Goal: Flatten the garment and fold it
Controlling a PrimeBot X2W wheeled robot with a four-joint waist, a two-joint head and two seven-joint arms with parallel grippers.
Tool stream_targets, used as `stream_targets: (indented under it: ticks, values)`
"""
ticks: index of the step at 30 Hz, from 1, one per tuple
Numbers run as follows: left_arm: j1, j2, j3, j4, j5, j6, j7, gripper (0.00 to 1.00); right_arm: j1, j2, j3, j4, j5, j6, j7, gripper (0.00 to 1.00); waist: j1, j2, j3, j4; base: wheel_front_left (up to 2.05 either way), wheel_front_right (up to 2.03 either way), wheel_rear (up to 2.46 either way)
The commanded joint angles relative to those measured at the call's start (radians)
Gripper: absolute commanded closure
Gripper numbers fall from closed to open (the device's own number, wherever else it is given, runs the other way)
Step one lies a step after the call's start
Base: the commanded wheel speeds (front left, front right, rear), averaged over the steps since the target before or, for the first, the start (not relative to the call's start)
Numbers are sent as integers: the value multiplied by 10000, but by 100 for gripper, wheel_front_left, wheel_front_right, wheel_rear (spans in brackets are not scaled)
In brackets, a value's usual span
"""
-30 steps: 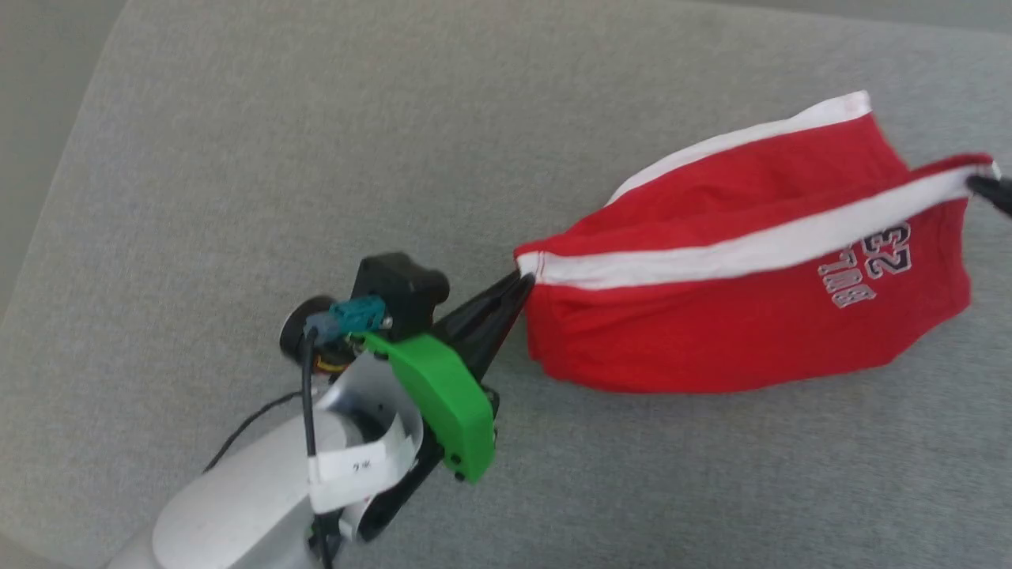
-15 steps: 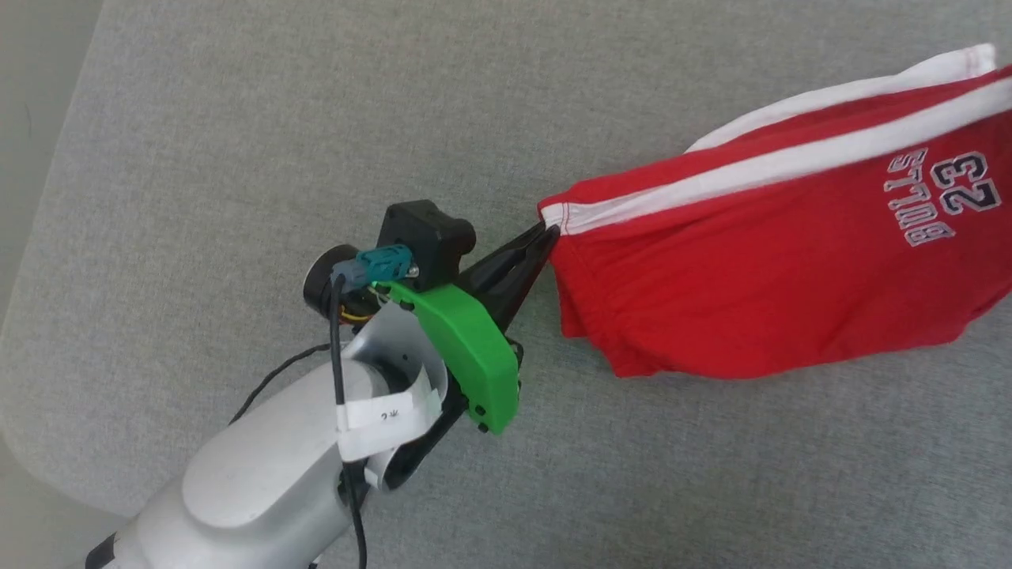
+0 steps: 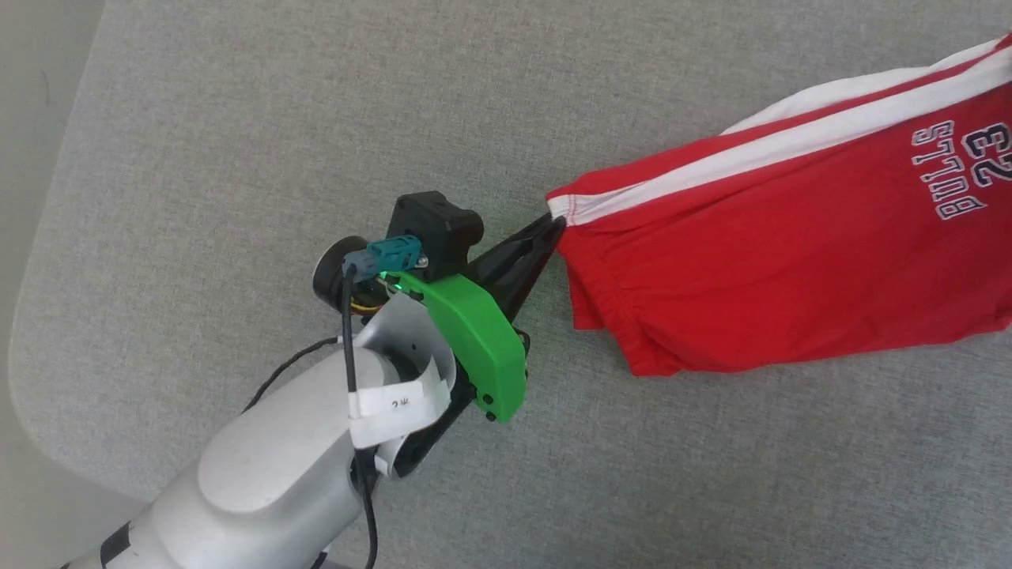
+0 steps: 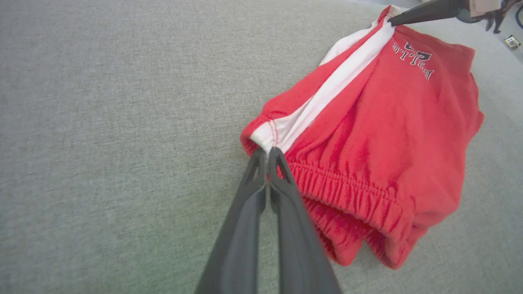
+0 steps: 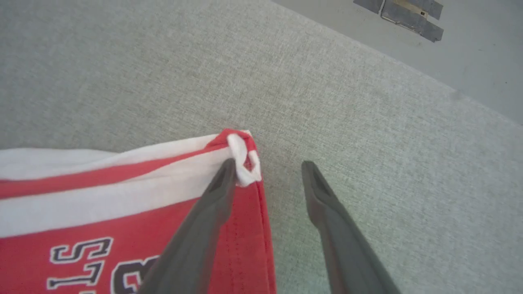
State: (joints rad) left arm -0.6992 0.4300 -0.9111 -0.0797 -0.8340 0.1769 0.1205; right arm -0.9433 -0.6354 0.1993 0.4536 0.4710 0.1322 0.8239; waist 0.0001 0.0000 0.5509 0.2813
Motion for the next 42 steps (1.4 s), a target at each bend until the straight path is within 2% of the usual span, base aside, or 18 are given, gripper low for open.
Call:
stream_targets:
  ticks: [1,7,13,24,28,33,39,42]
  values:
    - [-118,-31,35,84,82,39,-40,0,-76,47,86,115,-34,-15,-169,0,-1,0,-143,-63,0,0,0]
    - [43,132,63,410,71,139,-87,0,89,73,446,318,296,-15,-1021,0,-1,0,-845,-346,0,0,0]
    - [387,436,421,762,-44,428,-442,0,484,90,711,291,883,-15,-2831,0,-1,0,-1818,-700,0,0,0]
    - [1682,927,1552,910,268,1572,-2765,0,2506,-17,768,-324,1763,-15,-6170,0,-1,0,-3030,-1161,0,0,0]
    - [2272,1265,1508,820,975,1927,-3445,0,3278,144,582,-448,1688,-15,-7022,0,-1,0,-3293,-1249,0,0,0]
    - [3194,1646,1280,529,2022,2411,-3742,0,3984,344,413,-335,1733,-15,-6942,0,-1,0,-3392,-1293,0,0,0]
    - [4281,1959,960,40,3233,2803,-3814,0,4140,422,180,-48,2107,-15,-5522,0,-1,0,-3152,-1087,0,0,0]
    - [4636,1932,951,-183,3620,2914,-3818,0,3972,540,-75,288,2363,-15,-4537,0,-1,0,-2954,-917,0,0,0]
